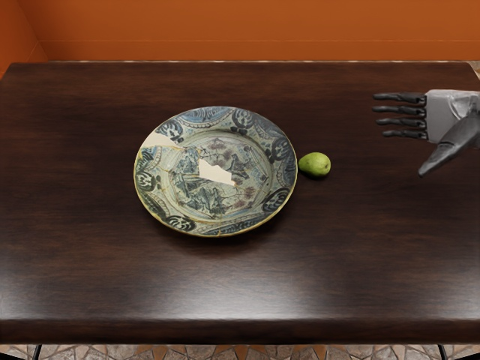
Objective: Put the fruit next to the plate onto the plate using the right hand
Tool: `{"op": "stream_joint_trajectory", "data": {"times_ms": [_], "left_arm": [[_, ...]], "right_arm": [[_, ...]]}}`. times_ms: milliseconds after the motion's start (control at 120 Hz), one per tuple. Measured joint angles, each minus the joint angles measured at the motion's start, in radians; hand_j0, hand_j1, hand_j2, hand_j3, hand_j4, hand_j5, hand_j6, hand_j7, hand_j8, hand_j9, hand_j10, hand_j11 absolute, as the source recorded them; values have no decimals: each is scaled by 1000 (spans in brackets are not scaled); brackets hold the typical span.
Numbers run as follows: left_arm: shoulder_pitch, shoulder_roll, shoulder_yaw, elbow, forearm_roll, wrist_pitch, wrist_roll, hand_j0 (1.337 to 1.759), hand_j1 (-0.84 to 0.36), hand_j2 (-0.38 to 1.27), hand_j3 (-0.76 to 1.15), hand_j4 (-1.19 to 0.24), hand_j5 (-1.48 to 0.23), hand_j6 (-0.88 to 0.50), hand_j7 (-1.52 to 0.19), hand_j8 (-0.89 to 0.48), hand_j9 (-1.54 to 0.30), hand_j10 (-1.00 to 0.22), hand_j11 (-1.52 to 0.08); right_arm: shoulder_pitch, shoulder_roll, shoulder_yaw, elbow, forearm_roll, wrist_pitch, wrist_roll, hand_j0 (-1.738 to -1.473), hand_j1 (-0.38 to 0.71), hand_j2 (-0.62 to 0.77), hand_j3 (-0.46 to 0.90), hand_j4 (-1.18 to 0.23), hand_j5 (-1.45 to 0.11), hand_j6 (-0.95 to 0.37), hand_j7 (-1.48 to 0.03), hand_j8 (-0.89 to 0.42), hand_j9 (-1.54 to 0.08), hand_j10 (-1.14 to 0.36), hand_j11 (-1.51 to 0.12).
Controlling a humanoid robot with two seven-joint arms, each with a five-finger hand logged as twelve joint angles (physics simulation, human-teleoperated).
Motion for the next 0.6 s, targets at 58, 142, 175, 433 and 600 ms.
{"op": "stream_joint_trajectory", "data": {"times_ms": [58,142,175,433,600], "left_arm": [[0,0,0,0,0,0,0,1658,349,0,0,0,0,0,0,0,0,0,0],[0,0,0,0,0,0,0,1658,349,0,0,0,0,0,0,0,0,0,0],[0,0,0,0,0,0,0,1658,349,0,0,0,0,0,0,0,0,0,0],[0,0,0,0,0,0,0,1658,349,0,0,0,0,0,0,0,0,0,0],[1,0,0,0,0,0,0,1658,349,0,0,0,0,0,0,0,0,0,0]], "right_arm": [[6,16,4,8,-23,0,-7,-1658,-330,-3,0,-17,-22,-16,-22,-17,-22,-17,-21],[9,58,22,5,-66,0,-12,-1658,-330,-3,0,-17,-22,-17,-22,-17,-22,-17,-22],[9,74,28,-3,-99,0,-11,-1658,-329,-3,0,-18,-23,-18,-23,-18,-23,-18,-22],[-66,273,106,-32,-553,-64,360,-1658,-326,-3,0,-21,-26,-22,-26,-21,-26,-21,-26],[-102,322,110,-68,-641,-126,439,-1658,-322,-3,0,-26,-31,-26,-31,-26,-31,-25,-31]]}}
